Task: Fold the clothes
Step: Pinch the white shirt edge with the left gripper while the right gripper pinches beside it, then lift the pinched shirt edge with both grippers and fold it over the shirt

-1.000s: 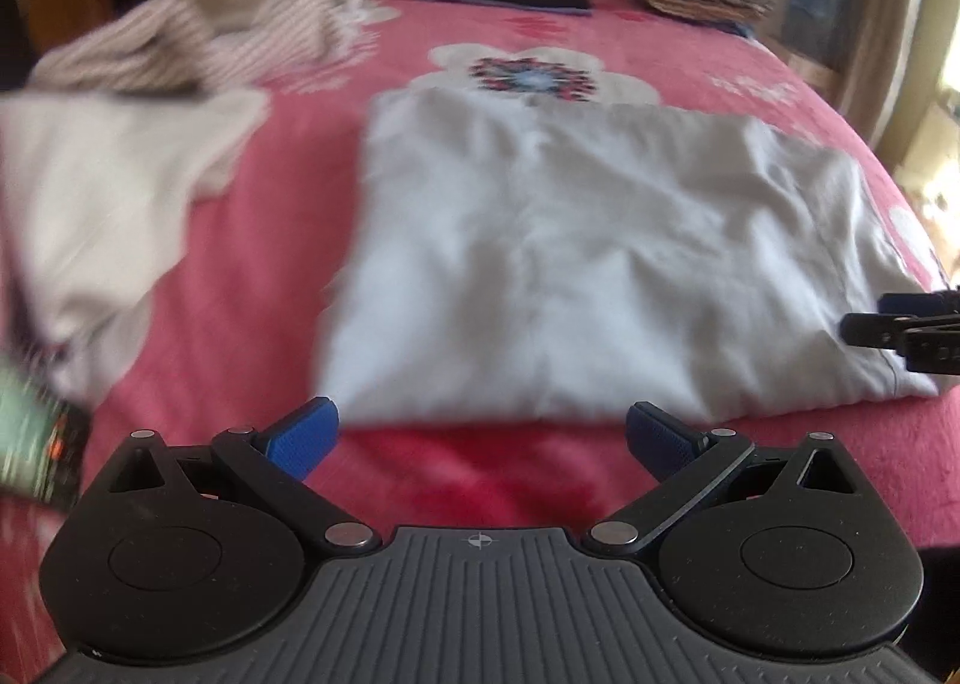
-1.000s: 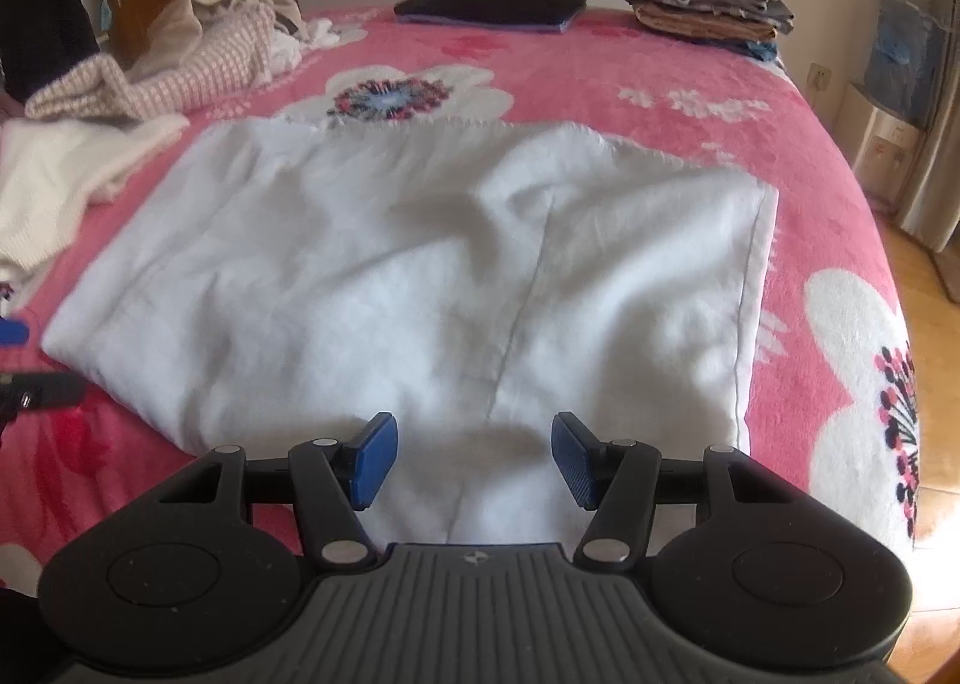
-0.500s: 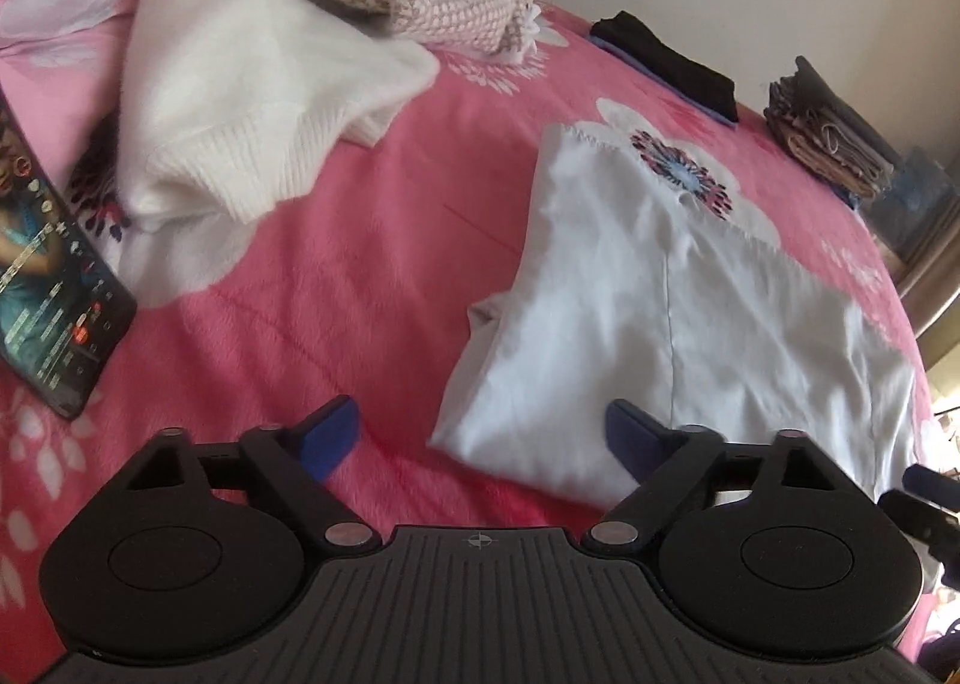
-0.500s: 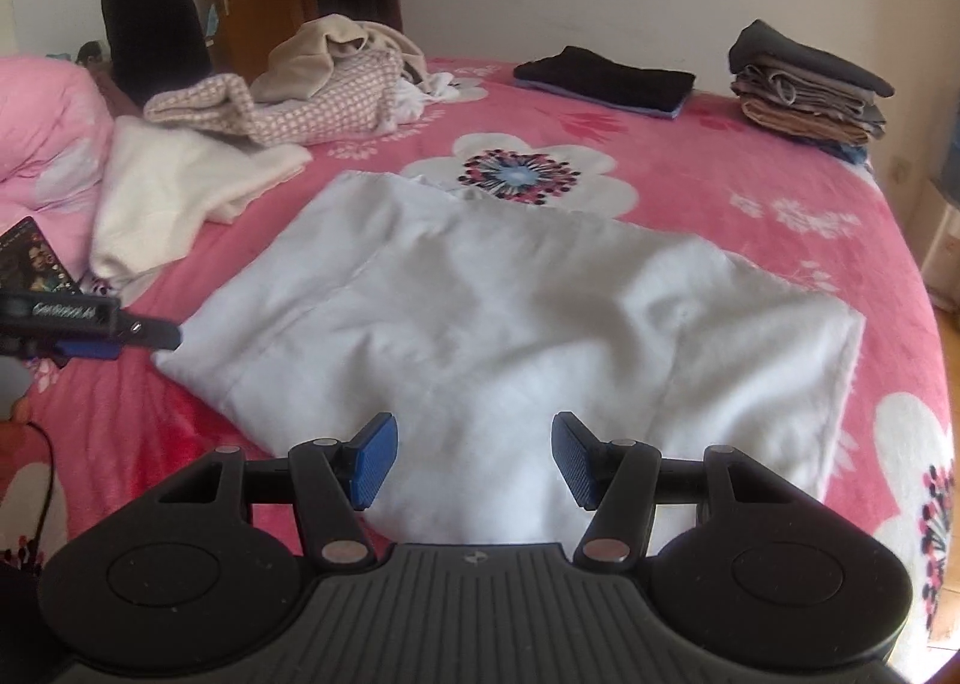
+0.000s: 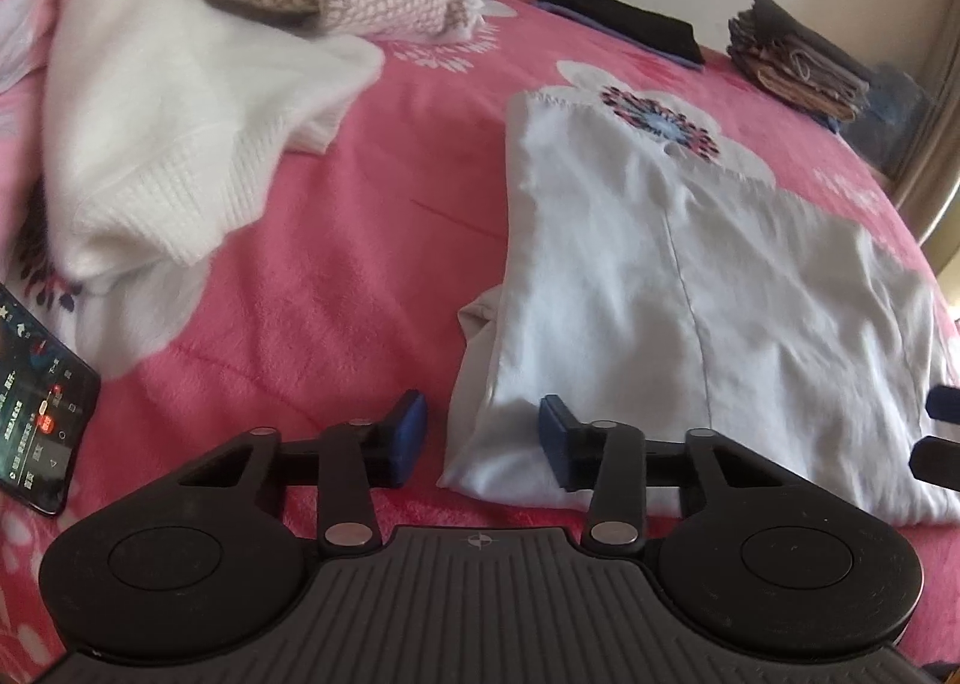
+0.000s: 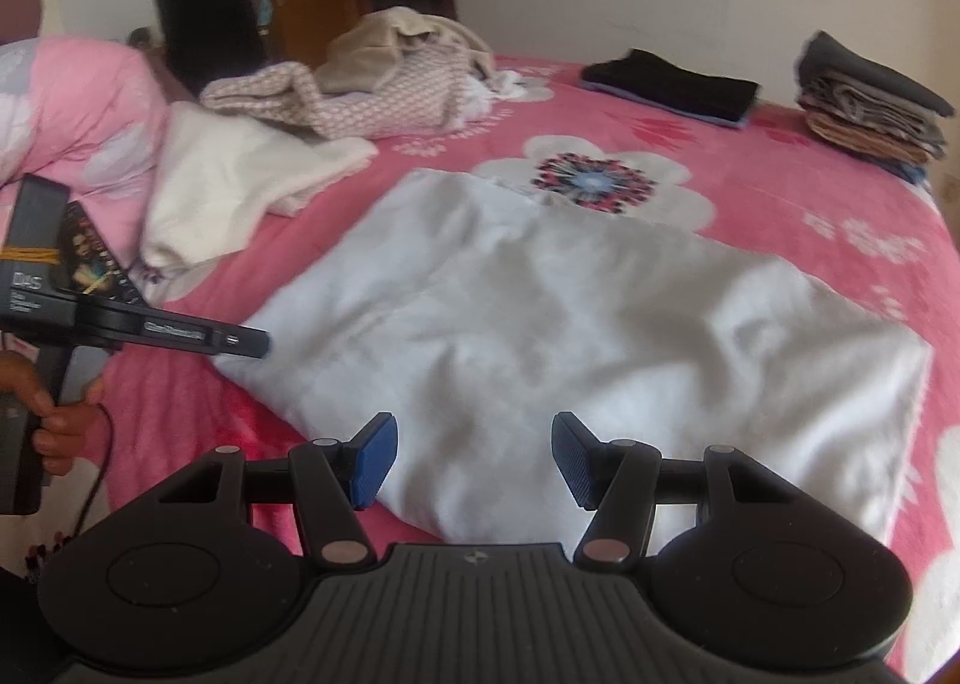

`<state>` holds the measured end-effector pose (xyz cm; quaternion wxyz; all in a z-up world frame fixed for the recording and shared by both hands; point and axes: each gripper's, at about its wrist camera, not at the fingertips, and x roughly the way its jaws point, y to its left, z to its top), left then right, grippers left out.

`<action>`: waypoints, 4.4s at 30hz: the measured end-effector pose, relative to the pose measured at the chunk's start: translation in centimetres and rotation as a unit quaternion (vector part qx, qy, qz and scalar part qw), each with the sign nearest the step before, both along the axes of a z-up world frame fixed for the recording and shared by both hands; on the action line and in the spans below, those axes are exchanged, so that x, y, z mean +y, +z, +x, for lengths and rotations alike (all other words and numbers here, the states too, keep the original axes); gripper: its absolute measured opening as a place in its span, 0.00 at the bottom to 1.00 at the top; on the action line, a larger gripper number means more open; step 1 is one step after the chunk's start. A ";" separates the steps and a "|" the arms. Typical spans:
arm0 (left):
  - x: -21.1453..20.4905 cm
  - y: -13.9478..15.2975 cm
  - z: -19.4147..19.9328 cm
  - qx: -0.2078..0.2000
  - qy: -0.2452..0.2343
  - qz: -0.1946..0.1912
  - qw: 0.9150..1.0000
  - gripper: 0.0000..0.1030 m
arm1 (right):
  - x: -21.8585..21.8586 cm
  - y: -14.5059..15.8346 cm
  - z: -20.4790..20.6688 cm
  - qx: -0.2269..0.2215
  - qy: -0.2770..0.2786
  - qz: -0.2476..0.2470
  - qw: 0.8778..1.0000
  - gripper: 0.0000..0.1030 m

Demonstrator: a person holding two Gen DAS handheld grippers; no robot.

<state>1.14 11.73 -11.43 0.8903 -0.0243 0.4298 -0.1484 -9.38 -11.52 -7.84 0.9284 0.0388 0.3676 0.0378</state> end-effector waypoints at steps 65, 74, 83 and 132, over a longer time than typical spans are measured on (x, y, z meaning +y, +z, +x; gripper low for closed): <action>0.8 -2.0 14.4 0.154 -0.005 -0.259 0.953 0.64 | 13.4 -3.2 7.5 -0.076 0.127 -0.109 0.983 0.02; -2.4 -2.1 16.7 0.154 -0.049 -0.219 0.962 0.38 | 13.5 -3.0 7.3 -0.079 0.124 -0.104 0.984 0.02; -4.4 -1.8 16.6 0.152 -0.066 -0.185 0.969 0.04 | 12.9 -2.7 7.2 -0.085 0.111 -0.091 0.986 0.02; -34.6 3.2 5.1 0.129 -0.305 -0.084 0.940 0.01 | -9.8 -1.0 -9.1 -0.075 -0.343 0.071 0.934 0.02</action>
